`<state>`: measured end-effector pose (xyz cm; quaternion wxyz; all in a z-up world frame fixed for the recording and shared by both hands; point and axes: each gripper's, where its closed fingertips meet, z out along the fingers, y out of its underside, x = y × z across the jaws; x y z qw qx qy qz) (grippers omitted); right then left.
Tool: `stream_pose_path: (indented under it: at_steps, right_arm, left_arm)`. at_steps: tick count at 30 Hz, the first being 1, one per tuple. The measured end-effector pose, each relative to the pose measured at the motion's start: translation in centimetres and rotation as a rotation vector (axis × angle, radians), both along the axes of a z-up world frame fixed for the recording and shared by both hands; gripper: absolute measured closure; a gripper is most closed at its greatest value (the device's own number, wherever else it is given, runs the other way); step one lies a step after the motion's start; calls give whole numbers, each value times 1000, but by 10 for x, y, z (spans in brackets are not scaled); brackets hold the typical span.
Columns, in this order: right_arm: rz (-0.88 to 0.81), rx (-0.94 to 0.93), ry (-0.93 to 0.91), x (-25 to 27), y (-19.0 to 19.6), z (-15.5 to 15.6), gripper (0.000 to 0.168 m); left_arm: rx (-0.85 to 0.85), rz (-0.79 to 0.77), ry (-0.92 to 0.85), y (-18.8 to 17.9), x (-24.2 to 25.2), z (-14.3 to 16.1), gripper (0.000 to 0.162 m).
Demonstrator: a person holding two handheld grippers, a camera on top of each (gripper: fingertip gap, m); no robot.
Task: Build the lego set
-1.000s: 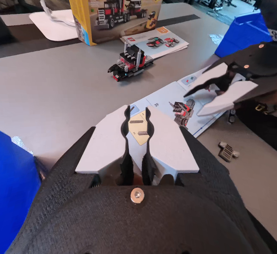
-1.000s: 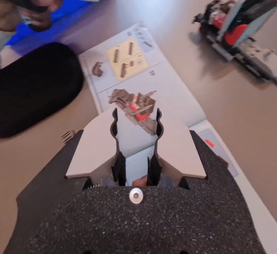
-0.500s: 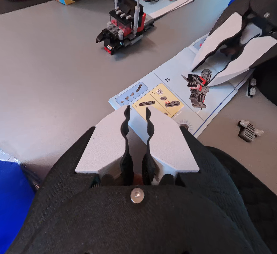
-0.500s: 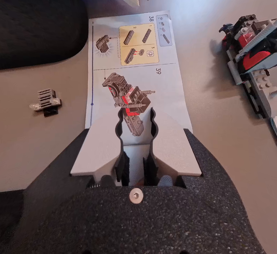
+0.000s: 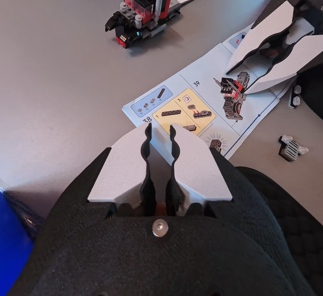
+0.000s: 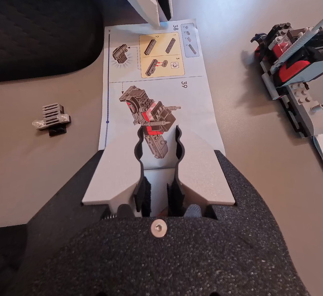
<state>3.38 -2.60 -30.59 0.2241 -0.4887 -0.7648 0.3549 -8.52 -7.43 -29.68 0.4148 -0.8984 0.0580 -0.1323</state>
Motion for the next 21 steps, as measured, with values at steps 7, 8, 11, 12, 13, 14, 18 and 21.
stream_pose_path:
  at_steps: [7,8,11,12,13,14,18,21]
  right_arm:
    - [0,-3,-1,0,0,0,133]
    - [0,-3,-1,0,0,0,133]
    - [0,-4,-1,0,0,0,133]
    - [0,-5,-1,0,0,0,133]
    - [-1,-6,-1,0,0,0,133]
    - [-1,-6,-2,0,0,0,133]
    - [-1,-7,-2,0,0,0,133]
    - [-1,-8,-2,0,0,0,133]
  left_arm:
    - [7,-2,4,0,0,1,142]
    - [8,-3,4,0,0,1,142]
    - [8,-4,5,0,1,1,142]
    - [8,-4,5,0,0,1,142]
    - [8,-4,5,0,0,1,142]
    - [8,-4,5,0,1,1,142]
    - [9,-6,6,0,1,1,142]
    - [9,-7,7,0,1,1,142]
